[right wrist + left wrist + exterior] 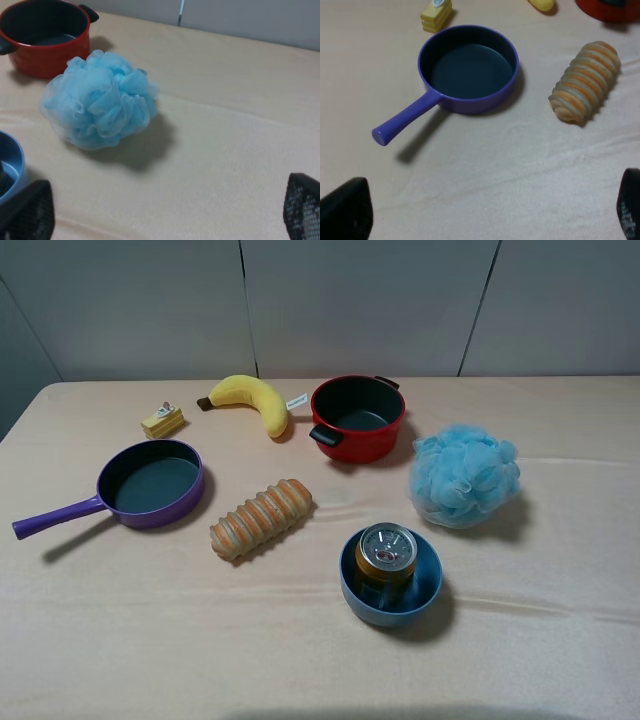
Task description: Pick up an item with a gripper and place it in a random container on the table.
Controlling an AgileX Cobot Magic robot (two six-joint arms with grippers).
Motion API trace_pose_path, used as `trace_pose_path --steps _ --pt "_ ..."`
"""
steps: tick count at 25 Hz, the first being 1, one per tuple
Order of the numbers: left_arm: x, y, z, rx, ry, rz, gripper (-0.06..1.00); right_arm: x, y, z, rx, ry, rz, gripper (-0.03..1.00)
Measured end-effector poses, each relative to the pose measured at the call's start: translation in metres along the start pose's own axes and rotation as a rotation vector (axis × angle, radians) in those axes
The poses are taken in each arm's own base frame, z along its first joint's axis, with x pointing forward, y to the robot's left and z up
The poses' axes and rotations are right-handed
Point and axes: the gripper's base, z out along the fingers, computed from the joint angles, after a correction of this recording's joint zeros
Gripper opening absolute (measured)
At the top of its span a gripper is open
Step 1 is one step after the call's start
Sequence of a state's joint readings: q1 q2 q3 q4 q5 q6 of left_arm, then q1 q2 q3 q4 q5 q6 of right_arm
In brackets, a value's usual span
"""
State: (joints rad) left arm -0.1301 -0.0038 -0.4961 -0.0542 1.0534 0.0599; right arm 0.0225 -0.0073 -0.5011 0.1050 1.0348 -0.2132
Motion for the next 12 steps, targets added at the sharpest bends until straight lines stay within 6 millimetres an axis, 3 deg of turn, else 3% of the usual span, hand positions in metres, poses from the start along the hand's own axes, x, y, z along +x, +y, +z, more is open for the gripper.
trace_pose_path --steps 12 --pt "0.0 0.0 0.0001 0.0 0.0 0.0 0.99 0.0 0.0 0.0 0.0 0.0 0.0 0.69"
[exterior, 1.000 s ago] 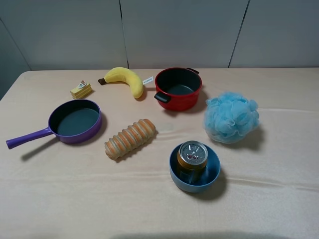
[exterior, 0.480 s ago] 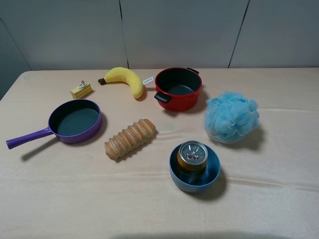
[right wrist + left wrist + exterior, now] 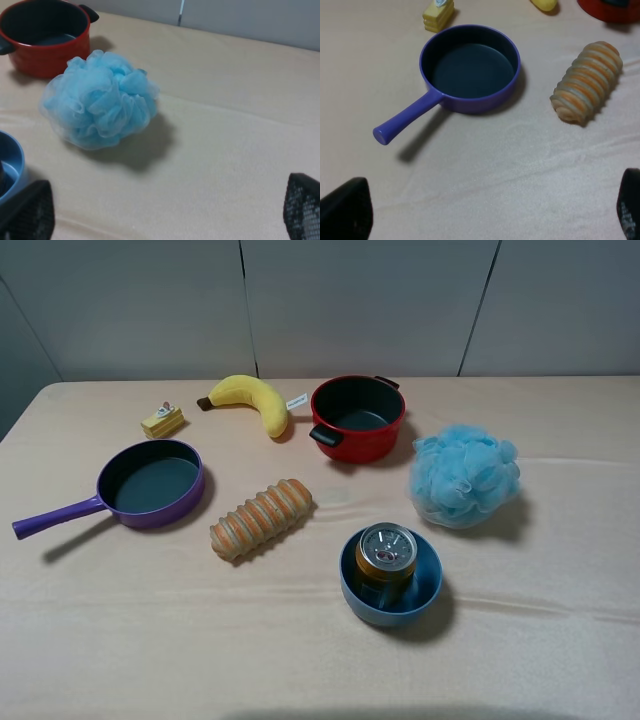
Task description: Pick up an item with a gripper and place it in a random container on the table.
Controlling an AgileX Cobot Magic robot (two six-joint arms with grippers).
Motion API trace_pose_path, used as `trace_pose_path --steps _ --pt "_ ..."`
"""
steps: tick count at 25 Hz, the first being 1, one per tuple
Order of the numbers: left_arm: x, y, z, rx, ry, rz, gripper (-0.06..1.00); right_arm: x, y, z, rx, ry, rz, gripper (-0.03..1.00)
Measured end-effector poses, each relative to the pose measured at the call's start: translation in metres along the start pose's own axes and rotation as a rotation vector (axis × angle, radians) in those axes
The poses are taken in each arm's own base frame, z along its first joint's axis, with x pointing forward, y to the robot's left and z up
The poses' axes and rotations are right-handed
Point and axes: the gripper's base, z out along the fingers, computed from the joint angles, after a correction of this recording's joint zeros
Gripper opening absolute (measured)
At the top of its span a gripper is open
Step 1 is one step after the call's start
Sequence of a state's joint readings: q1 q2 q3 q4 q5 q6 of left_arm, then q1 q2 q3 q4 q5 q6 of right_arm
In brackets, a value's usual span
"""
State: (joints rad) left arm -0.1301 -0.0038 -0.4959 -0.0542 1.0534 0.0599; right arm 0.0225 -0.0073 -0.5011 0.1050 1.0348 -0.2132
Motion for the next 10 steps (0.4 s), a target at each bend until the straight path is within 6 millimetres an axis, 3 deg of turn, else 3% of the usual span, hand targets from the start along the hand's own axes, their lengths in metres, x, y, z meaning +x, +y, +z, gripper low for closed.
trace_pose_path --steps 10 --pt "0.0 0.0 0.0 0.0 0.0 0.0 0.99 0.0 0.0 0.0 0.0 0.0 0.0 0.69"
